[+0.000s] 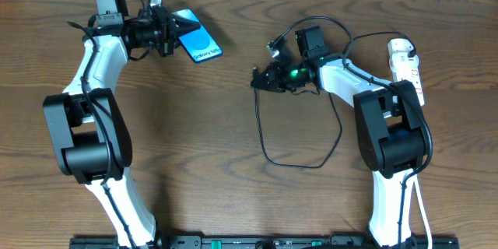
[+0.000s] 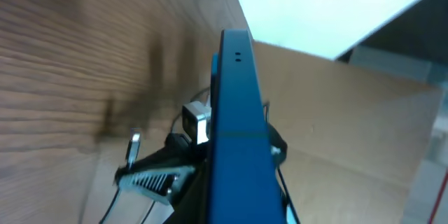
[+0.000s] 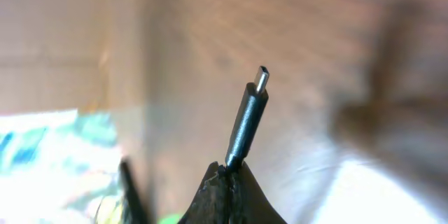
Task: Plug charger to phone and switch on socket
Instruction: 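Grasp the black cable's USB-C plug with the right gripper, then lift the plug with the right gripper toward the phone's bottom port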
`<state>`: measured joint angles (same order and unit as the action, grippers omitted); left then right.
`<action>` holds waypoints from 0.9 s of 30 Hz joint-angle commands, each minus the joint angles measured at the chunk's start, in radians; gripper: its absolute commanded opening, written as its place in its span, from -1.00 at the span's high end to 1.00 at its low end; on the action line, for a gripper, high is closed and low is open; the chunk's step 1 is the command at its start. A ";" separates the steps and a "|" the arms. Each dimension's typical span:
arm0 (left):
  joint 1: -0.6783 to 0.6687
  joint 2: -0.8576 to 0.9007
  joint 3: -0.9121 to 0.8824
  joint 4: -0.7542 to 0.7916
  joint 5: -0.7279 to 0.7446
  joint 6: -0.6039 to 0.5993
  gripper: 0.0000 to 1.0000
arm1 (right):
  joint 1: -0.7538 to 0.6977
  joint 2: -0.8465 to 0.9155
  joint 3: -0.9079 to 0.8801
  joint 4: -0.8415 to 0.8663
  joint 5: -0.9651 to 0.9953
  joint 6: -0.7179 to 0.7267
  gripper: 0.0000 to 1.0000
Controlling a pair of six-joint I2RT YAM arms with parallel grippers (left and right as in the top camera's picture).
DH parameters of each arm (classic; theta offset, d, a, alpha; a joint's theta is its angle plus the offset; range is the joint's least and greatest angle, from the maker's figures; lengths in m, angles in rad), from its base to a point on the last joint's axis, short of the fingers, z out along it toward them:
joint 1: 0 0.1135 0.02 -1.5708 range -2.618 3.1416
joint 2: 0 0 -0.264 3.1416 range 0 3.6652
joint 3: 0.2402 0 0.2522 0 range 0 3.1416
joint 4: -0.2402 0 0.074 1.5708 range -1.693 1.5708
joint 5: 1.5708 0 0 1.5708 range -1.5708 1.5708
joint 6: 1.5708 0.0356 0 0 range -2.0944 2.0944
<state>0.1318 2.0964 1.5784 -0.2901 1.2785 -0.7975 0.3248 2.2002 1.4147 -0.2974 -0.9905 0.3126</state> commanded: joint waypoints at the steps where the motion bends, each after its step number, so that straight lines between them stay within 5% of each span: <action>1: -0.010 -0.021 0.000 0.000 0.136 0.069 0.85 | 0.011 -0.058 0.014 -0.029 -0.189 -0.169 0.98; 9: -0.016 -0.021 0.000 0.019 0.295 0.101 0.85 | 0.016 -0.238 0.014 -0.123 -0.200 -0.250 0.98; 27: -0.117 -0.023 0.000 0.103 0.294 0.090 0.86 | 0.019 -0.354 -0.047 -0.266 -0.386 -0.409 0.98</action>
<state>0.0284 2.0964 1.5784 -0.2115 1.5211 -0.7071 0.3378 1.8473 1.3899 -0.5659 -1.3239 -0.0570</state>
